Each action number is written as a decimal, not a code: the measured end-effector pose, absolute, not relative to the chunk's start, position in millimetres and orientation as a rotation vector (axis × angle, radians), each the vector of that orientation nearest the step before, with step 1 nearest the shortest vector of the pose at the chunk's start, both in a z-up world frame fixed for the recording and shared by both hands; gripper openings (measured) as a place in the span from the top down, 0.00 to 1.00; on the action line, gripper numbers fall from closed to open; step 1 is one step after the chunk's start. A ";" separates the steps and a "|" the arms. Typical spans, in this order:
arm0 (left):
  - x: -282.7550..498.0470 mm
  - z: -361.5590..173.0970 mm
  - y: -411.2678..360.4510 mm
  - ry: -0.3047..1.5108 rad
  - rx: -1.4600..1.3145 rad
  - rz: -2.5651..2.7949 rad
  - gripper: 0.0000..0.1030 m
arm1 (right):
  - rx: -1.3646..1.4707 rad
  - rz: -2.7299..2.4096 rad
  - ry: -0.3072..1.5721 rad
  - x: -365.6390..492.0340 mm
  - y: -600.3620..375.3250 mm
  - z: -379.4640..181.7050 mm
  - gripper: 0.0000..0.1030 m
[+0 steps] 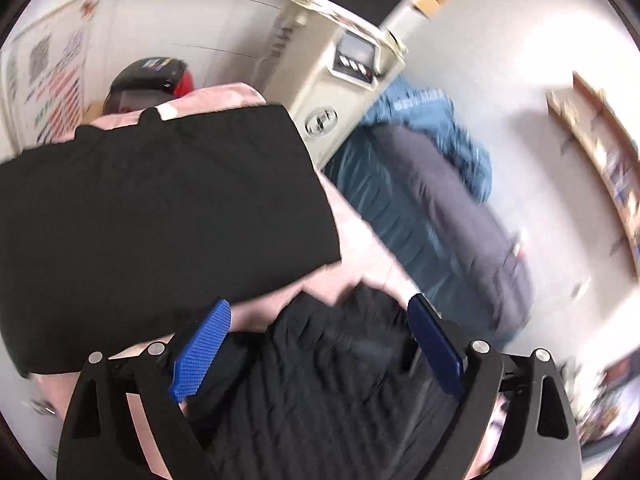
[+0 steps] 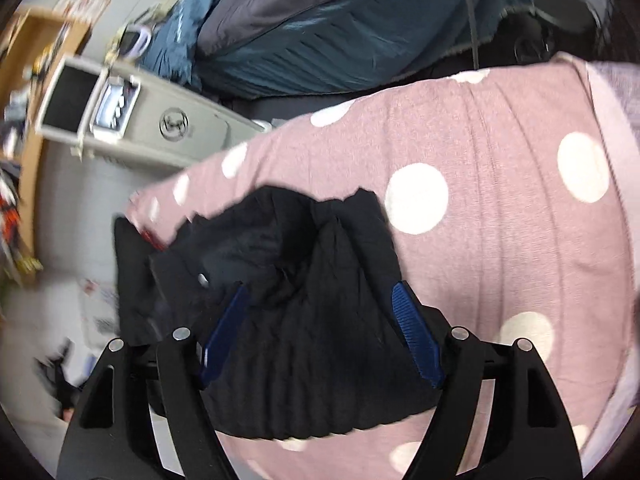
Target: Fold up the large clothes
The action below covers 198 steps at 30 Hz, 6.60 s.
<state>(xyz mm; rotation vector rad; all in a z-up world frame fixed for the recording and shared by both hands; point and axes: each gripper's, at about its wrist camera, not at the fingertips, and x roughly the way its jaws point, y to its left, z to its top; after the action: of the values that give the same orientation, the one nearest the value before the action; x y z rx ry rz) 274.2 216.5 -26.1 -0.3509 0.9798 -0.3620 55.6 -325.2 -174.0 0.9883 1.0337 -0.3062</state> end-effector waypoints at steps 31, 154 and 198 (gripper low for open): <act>181.1 -212.0 89.9 1.297 0.262 -0.270 0.05 | 0.318 -0.205 1.404 97.4 -158.3 -254.7 0.12; 203.4 -214.1 200.1 1.339 -0.054 -0.347 0.62 | 0.655 -0.203 1.185 76.8 -244.1 -235.6 0.83; -70.6 41.5 -226.8 0.737 0.260 -1.465 0.84 | 0.732 -0.833 0.699 -433.4 -324.8 11.4 0.88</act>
<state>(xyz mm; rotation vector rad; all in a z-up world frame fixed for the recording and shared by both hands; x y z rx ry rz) -70.6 -226.8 41.5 0.2604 0.7372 -1.4648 -433.4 -324.8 11.4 0.7320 0.6993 -0.8334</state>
